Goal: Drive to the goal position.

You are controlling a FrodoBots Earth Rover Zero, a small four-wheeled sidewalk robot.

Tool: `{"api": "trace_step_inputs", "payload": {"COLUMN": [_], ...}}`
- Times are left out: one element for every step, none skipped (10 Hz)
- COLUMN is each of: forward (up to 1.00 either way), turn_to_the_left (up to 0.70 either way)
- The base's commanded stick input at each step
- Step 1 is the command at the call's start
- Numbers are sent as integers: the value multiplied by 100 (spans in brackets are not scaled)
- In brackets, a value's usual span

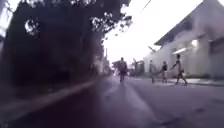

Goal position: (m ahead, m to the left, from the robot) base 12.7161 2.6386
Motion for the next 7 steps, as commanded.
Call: {"api": "trace_step_inputs", "payload": {"forward": [70,70,70,70,70,70,70], "turn_to_the_left": [-19,-35,-35,-35,-35,-35,-35]}}
